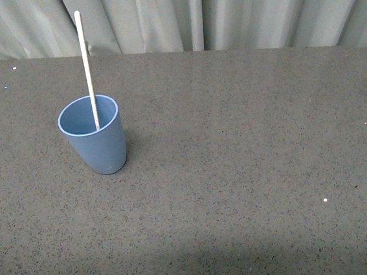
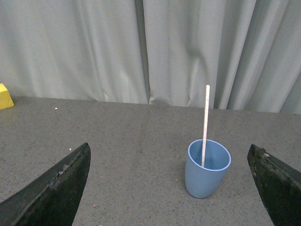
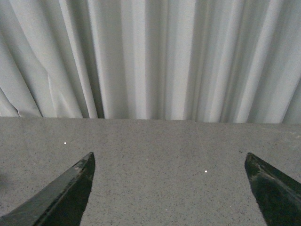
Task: Transfer chopsticks to blue cup
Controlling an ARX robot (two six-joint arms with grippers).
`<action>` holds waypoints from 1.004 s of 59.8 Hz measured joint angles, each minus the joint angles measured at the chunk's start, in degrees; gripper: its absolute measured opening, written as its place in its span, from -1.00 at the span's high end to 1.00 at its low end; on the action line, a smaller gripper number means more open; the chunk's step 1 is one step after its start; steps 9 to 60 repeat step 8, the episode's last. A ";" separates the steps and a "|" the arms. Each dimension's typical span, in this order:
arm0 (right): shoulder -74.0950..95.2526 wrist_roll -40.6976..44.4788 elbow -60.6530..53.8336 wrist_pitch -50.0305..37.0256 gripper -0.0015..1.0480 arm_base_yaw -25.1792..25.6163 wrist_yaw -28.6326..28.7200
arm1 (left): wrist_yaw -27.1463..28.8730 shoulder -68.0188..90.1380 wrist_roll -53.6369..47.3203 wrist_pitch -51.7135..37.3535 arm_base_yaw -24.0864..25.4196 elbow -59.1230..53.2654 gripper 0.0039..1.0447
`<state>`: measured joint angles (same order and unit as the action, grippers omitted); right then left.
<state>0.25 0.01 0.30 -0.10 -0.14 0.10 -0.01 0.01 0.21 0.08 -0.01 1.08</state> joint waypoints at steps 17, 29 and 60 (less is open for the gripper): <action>0.00 0.00 0.00 0.00 -0.82 0.00 0.00 | 0.00 0.00 0.00 0.00 0.00 0.00 -0.88; 0.00 0.00 0.00 0.00 -0.82 0.00 0.00 | 0.00 0.00 0.00 0.00 0.00 0.00 -0.88; 0.00 0.00 0.00 0.00 -0.82 0.00 0.00 | 0.00 0.00 0.00 0.00 0.00 0.00 -0.88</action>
